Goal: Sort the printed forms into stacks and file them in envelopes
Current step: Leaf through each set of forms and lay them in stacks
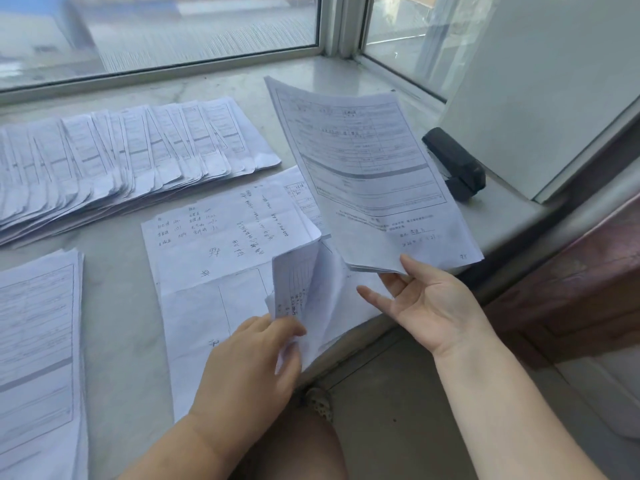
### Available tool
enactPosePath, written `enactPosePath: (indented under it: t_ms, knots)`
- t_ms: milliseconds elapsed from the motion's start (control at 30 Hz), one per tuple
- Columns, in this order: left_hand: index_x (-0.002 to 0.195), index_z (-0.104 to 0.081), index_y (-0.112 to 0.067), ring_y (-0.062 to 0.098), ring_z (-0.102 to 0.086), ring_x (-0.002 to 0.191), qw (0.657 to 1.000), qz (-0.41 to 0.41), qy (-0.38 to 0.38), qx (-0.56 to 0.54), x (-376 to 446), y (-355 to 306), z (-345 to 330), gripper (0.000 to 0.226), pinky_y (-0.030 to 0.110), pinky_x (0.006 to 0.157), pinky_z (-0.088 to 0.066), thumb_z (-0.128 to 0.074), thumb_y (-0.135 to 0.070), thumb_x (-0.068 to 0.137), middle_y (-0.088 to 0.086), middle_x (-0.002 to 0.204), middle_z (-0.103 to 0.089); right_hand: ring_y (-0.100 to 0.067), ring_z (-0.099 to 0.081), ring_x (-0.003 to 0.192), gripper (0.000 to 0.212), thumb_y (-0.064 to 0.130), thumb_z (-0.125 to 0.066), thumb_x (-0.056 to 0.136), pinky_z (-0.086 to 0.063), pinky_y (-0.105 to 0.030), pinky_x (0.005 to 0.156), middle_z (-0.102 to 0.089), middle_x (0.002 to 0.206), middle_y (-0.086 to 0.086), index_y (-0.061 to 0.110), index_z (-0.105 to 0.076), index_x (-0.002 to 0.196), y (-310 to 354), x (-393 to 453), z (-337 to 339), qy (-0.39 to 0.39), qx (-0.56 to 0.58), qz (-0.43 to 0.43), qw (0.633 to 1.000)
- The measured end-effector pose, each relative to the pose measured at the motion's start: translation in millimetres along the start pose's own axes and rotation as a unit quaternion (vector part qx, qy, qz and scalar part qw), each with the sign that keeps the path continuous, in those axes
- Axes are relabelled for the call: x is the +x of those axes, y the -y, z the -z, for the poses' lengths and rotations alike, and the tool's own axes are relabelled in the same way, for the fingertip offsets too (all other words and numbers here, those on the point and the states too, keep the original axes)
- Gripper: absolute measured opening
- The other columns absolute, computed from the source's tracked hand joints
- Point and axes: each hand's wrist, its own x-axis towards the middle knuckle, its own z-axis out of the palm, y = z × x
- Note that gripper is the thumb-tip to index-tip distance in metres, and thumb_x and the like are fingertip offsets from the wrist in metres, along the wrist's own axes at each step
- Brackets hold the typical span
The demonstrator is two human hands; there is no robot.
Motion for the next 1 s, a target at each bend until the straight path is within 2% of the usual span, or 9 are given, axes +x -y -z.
enactPosePath:
  t_ms: [100,200,367,467,533,700,833,900,1000]
  knots:
    - [0.128,-0.05,-0.03,0.009,-0.059,0.085,1.0,-0.015,-0.009,-0.001,-3,-10,1,0.064,0.022,0.053,-0.044,-0.069,-0.046,0.069,-0.013,0.106,-0.062,-0.02,-0.074,0.082,0.026,0.006,-0.047,0.095,-0.055,-0.055,0.076,-0.075,0.096,-0.006,0.02,-0.065,0.108,-13,5,-10,0.007,0.023,-0.009,1.0]
    - [0.148,-0.025,-0.021,0.018,-0.065,0.084,1.0,-0.016,0.003,0.024,-4,-16,-4,0.109,0.019,0.049,-0.035,-0.083,-0.022,0.056,-0.003,0.128,-0.053,-0.018,-0.073,0.082,0.026,0.009,-0.046,0.097,-0.05,-0.06,0.084,-0.075,0.094,-0.005,0.017,-0.063,0.115,-33,6,-22,0.028,0.024,-0.03,0.999]
    - [0.145,-0.031,-0.021,0.019,-0.058,0.102,0.992,0.096,0.024,0.081,-2,-19,-11,0.07,0.029,0.067,-0.044,-0.058,-0.023,0.08,-0.006,0.125,-0.054,-0.015,-0.073,0.079,0.02,0.01,-0.047,0.097,-0.043,-0.065,0.093,-0.074,0.089,-0.003,0.018,-0.064,0.104,-52,2,-37,0.036,0.058,-0.031,0.997]
    - [0.092,-0.047,-0.026,0.017,-0.052,0.082,0.993,0.111,-0.01,0.041,4,-15,-9,0.008,0.027,0.06,-0.033,-0.042,-0.02,0.088,-0.011,0.086,-0.046,-0.015,-0.073,0.072,0.02,0.007,-0.047,0.098,-0.056,-0.049,0.076,-0.075,0.088,-0.003,0.018,-0.064,0.1,-41,-2,-39,-0.021,0.037,0.029,0.999]
    - [0.072,-0.04,-0.026,0.013,-0.048,0.067,0.981,0.157,-0.06,-0.092,-1,-8,-11,0.025,0.021,0.055,-0.031,-0.04,-0.016,0.095,-0.009,0.071,-0.046,-0.018,-0.071,0.072,0.015,0.005,-0.051,0.097,-0.06,-0.036,0.063,-0.071,0.095,-0.006,0.017,-0.06,0.099,-24,-8,-30,-0.122,-0.017,0.12,0.985]
    - [0.091,-0.064,-0.012,0.029,-0.062,0.079,0.873,0.282,-0.181,-0.355,-39,-1,-18,0.041,0.04,0.071,-0.051,-0.039,-0.044,0.091,0.003,0.078,-0.066,-0.013,-0.069,0.081,0.017,0.007,-0.056,0.094,-0.056,-0.024,0.058,-0.069,0.1,0.003,0.021,-0.062,0.099,-2,-32,-1,-0.196,-0.243,0.214,0.926]
    - [0.106,-0.064,0.0,0.03,-0.06,0.093,0.878,0.233,-0.222,-0.355,-45,-1,-15,0.051,0.035,0.084,-0.051,-0.04,-0.043,0.093,0.016,0.093,-0.068,-0.011,-0.067,0.09,0.021,0.0,-0.054,0.093,-0.053,-0.033,0.081,-0.073,0.101,0.003,0.017,-0.065,0.092,-41,-36,-6,-0.14,-0.312,0.128,0.931]
    - [0.139,-0.046,-0.008,-0.007,-0.045,0.117,0.893,0.187,-0.26,-0.315,-42,-5,-4,0.049,0.002,0.098,-0.03,-0.041,-0.029,0.095,-0.001,0.129,-0.054,-0.019,-0.064,0.101,0.02,0.001,-0.054,0.093,-0.05,-0.039,0.092,-0.073,0.103,0.001,0.016,-0.066,0.099,-67,-37,-11,-0.109,-0.33,0.067,0.935]
    - [0.139,-0.033,-0.031,-0.017,-0.025,0.132,0.941,0.059,-0.242,-0.229,-31,-4,5,0.045,0.0,0.105,-0.017,-0.041,-0.015,0.097,-0.021,0.143,-0.033,-0.028,-0.064,0.105,0.021,0.002,-0.057,0.091,-0.049,-0.051,0.099,-0.072,0.105,-0.008,0.008,-0.065,0.109,-94,-36,-15,-0.107,-0.339,0.019,0.935]
